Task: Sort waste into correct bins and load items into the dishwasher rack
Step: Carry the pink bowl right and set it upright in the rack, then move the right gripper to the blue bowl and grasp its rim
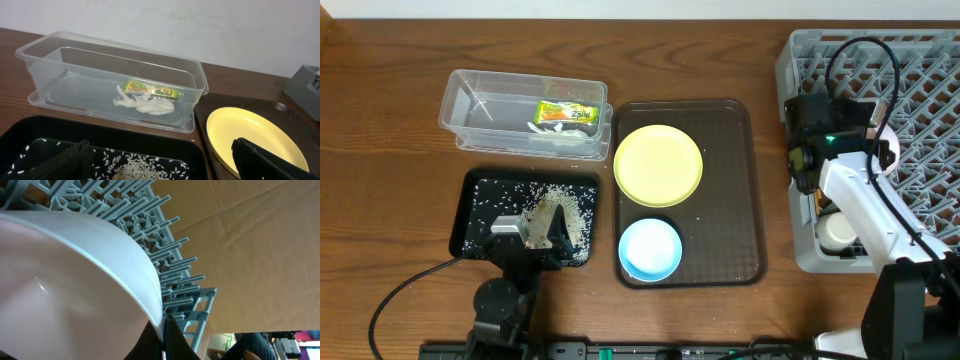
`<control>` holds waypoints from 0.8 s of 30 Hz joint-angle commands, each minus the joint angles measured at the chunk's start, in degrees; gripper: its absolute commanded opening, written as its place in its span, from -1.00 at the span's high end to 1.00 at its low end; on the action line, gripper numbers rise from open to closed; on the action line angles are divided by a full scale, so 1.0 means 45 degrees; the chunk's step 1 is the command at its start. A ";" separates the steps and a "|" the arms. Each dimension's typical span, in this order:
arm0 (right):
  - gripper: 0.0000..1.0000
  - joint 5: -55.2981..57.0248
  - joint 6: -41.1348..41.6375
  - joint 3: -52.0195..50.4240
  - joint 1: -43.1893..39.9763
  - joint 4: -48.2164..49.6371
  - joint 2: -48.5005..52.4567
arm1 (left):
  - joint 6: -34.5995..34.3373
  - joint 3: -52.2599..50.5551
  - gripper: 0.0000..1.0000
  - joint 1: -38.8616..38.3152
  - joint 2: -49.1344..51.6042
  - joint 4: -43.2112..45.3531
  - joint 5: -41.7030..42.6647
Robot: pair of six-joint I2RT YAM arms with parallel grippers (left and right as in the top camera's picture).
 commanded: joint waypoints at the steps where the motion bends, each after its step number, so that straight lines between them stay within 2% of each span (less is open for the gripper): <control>1: 0.98 -0.0214 -0.0053 -0.0015 0.0529 -0.0306 0.0311 | 0.0209 -0.0369 -0.82 0.0068 -0.0087 -0.0121 -0.0024; 6: 0.97 -0.0306 0.1778 -0.0015 0.1151 -0.2016 0.0306 | 0.0209 -0.0369 -0.82 0.0068 -0.0087 -0.0121 -0.0019; 10: 0.78 -0.0403 0.2924 -0.0015 0.1287 -0.3109 0.0291 | 0.0209 -0.0369 -0.82 0.0068 -0.0087 -0.0121 -0.0024; 15: 0.59 -0.1103 0.3769 -0.0015 0.1559 -0.3847 0.0204 | 0.0209 -0.0369 -0.82 0.0068 -0.0087 -0.0121 -0.0019; 24: 0.48 -0.2375 0.4333 -0.0010 0.2259 -0.4449 -0.0214 | 0.0204 -0.0369 -0.82 0.0068 -0.0087 -0.0121 -0.0019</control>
